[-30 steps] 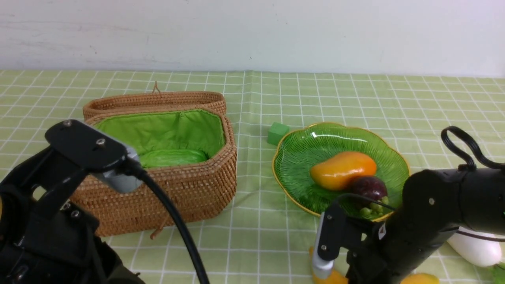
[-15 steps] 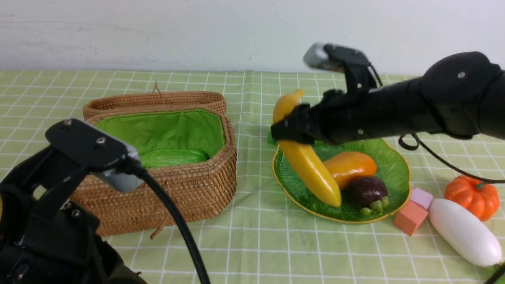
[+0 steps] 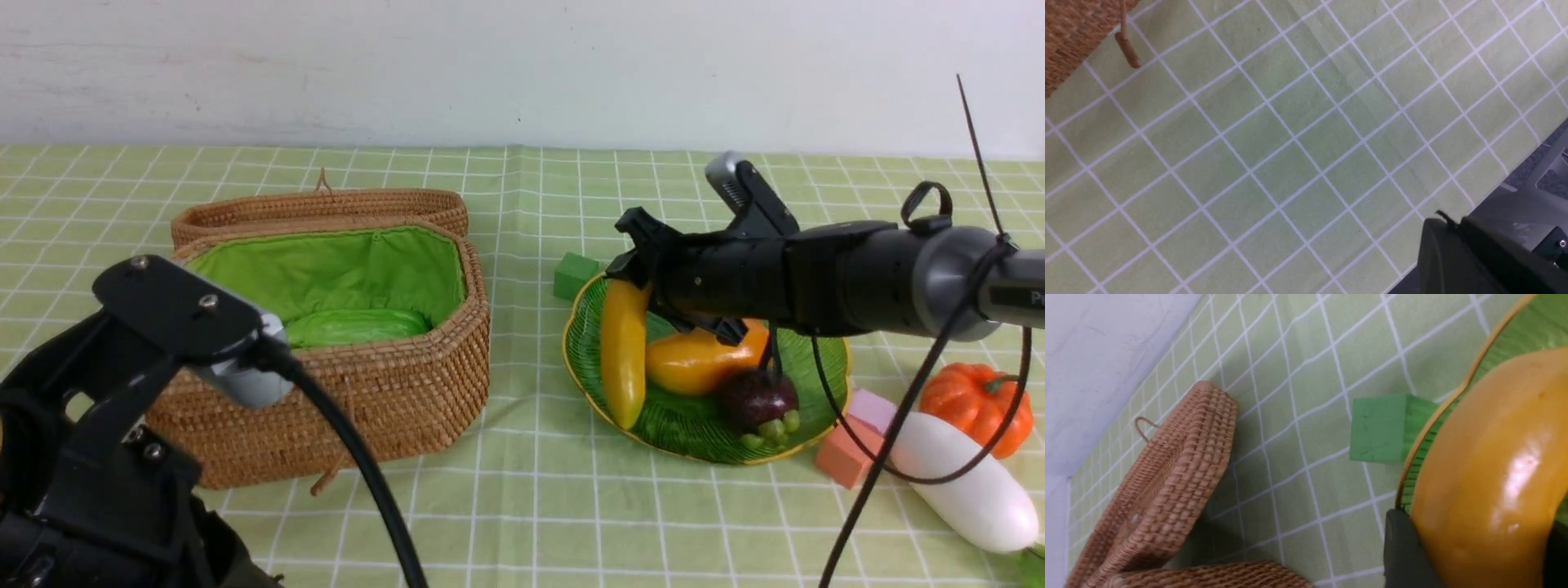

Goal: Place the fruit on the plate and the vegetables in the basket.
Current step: Use the right arm to grab a banana and put it into the right plate, then take a daikon with your right arm and place it on the basket on the left.

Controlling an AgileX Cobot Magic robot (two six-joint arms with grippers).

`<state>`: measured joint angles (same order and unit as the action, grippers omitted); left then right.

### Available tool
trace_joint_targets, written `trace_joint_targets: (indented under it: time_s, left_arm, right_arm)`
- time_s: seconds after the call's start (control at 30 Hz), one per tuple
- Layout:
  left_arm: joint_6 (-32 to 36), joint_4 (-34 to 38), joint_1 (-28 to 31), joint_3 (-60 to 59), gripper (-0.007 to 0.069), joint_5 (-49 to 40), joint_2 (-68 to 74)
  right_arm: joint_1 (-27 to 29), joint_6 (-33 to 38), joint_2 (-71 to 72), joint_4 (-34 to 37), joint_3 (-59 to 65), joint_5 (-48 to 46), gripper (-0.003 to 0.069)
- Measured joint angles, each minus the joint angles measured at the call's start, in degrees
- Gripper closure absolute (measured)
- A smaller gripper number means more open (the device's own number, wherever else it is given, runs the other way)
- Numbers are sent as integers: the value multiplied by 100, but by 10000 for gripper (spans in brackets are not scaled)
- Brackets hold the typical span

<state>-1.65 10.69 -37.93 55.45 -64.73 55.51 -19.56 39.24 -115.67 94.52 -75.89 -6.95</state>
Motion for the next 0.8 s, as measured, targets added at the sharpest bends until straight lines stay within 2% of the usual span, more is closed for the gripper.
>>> trace_joint_targets:
  time_s: [0.07,0.13,0.33,0.37,0.4,0.5,0.6,0.7,0.8]
  left_arm:
    - [0,0,0,0,585,-39,0]
    - [0,17,0,0,582,-57,0]
    - [0,45,0,0,573,-62,0]
    - [0,50,0,0,573,-62,0]
    - [0,71,0,0,571,-62,0]
    - [0,132,0,0,568,-68,0]
    - [0,168,0,0,567,-103,0]
    - [0,168,0,0,567,-138,0]
    - [0,168,0,0,566,-149,0]
  right_arm:
    - [0,316,0,49,-46,-8,339]
    - [-5,679,5,63,-68,-26,307]
    - [1,1669,256,49,-75,-177,57]
    - [0,1713,271,49,-75,-177,49]
    - [17,2129,402,-16,-75,-177,4]
    - [118,2689,661,-234,-75,-253,-17]
    - [400,2965,1143,-875,-75,-702,-1]
    - [682,2821,1587,-1677,-75,-1382,21]
    - [1200,2097,2150,-2951,-75,-2499,58]
